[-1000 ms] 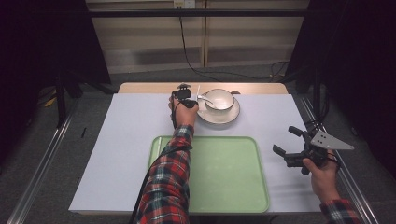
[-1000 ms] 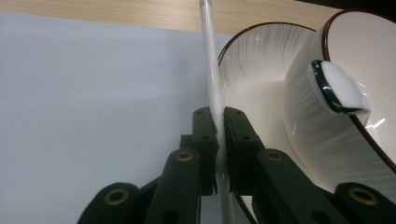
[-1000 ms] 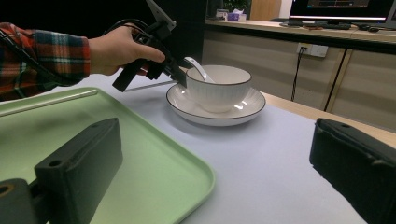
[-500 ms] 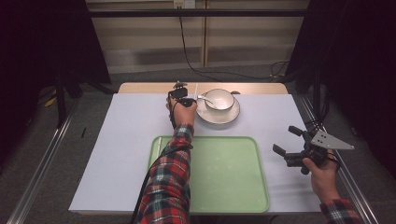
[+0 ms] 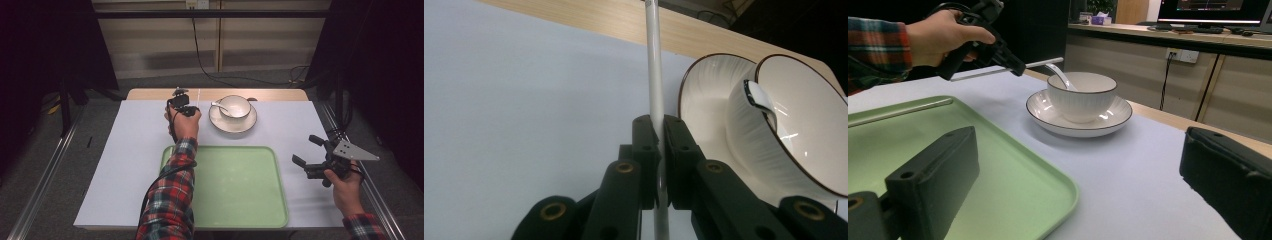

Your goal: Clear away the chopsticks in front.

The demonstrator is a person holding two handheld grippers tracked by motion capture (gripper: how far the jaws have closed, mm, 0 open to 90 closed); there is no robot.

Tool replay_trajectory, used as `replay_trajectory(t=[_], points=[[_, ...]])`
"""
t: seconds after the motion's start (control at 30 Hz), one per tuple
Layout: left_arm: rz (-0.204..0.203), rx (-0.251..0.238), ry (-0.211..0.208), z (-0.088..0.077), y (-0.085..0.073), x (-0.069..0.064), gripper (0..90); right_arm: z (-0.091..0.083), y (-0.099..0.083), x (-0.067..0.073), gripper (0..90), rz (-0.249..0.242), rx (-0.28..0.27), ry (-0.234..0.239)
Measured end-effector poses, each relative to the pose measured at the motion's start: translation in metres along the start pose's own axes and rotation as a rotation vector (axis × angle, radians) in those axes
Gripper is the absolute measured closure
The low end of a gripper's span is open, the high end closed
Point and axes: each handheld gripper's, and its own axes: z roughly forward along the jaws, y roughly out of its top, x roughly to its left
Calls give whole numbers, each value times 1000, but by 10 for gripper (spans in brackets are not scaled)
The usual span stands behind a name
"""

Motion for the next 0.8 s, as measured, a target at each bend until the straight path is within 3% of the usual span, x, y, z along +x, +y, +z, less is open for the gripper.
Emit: replay_trajectory(t=[0.17,0.23,0.8], points=[[-10,11,25,-17,-6,7,855,0,0,1,18,7,2,-4],[-32,7,41,-26,-11,11,855,1,0,1,18,0,1,7],[-57,2,40,-67,-43,38,855,1,0,3,18,-5,9,1]])
